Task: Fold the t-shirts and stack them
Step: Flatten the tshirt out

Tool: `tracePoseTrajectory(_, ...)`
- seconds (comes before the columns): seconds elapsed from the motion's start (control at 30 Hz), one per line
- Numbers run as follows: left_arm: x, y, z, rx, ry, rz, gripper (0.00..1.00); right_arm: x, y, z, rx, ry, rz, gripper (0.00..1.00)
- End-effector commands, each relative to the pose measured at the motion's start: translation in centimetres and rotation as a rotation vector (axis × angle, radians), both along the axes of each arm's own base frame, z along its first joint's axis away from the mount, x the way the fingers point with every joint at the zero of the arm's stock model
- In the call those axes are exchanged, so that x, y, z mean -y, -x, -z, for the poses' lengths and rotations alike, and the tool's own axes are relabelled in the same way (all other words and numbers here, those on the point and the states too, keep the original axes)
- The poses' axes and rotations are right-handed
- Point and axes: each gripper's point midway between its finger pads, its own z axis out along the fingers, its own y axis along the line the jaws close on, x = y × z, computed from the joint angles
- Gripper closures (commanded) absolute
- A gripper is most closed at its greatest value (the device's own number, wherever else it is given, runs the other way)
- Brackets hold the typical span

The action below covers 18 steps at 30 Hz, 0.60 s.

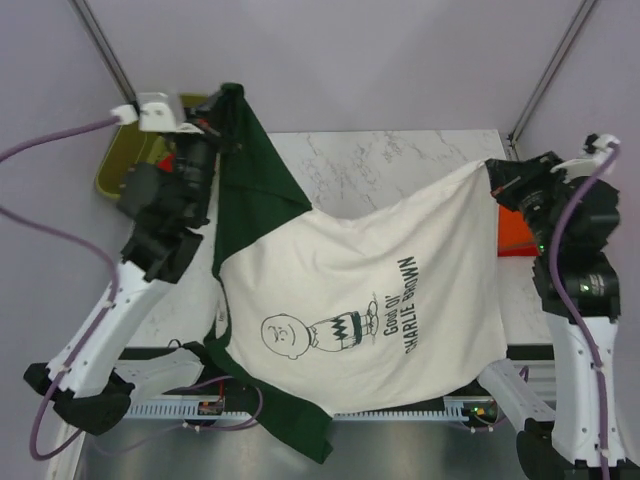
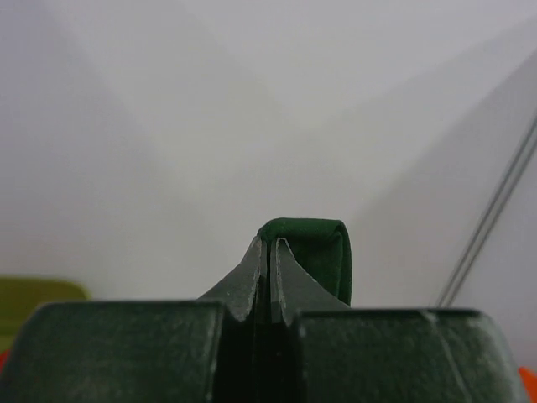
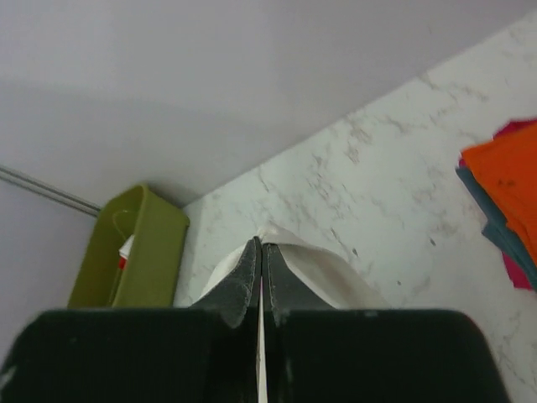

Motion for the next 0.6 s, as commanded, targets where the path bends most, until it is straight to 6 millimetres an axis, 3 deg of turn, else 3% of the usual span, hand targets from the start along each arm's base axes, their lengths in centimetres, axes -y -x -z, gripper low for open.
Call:
tracePoseTrajectory(0.0,-0.4,-4.6,6.5,-0.081,0.024,-0.121,0.98,0.2,-3.7,5.0,-0.048,-0.078,0.031,1.0)
tracePoseTrajectory(0.03,-0.4,-5.7,8.5,-0.117,0.029,-0.132,0.98,0.0,-4.5,6.9,-0.076,-0.091,0.026,1.0)
tracePoseTrajectory(0.07,-0.7,-6.7,10.3,-0.15,0.074,-0.145,0.98,-0.2,-6.1,10.0,-0.117,-0.109,0.017,1.0)
tracePoseTrajectory(0.1,-1.3,-8.8,14.1,-0.216,0.068,-0.183,0.98,-0.3,-7.0,11.7,-0.143,-0.117,0.016,1.0)
tracePoseTrajectory(0.17,-1.7,-10.9,17.5,-0.275,0.1,-0.196,0.98,-0.4,-9.2,15.9,-0.194,-0.134,0.021,1.0)
tracePoseTrajectory(0.23,-2.3,-14.2,22.4,-0.373,0.084,-0.257,0.98,-0.4,-10.8,18.1,-0.217,-0.147,0.026,1.0)
tracePoseTrajectory(0.27,-2.5,-15.4,23.4,-0.398,0.097,-0.282,0.98,-0.3,-12.4,20.0,-0.245,-0.149,0.034,1.0)
tracePoseTrajectory(0.3,-2.9,-16.4,24.3,-0.418,0.099,-0.311,0.98,-0.3,-13.4,20.6,-0.249,-0.155,0.037,1.0)
tracePoseTrajectory(0.33,-2.6,-18.3,27.3,-0.477,0.071,-0.341,0.98,-0.4,-14.3,21.3,-0.262,-0.153,0.035,1.0)
tracePoseTrajectory(0.37,-2.5,-19.4,26.8,-0.47,0.079,-0.356,0.98,-0.5,-16.3,22.5,-0.286,-0.154,0.034,1.0)
tracePoseTrajectory(0.57,-2.2,-26.9,30.4,-0.522,0.022,-0.396,0.98,-0.4,-23.8,25.7,-0.344,-0.135,0.038,1.0)
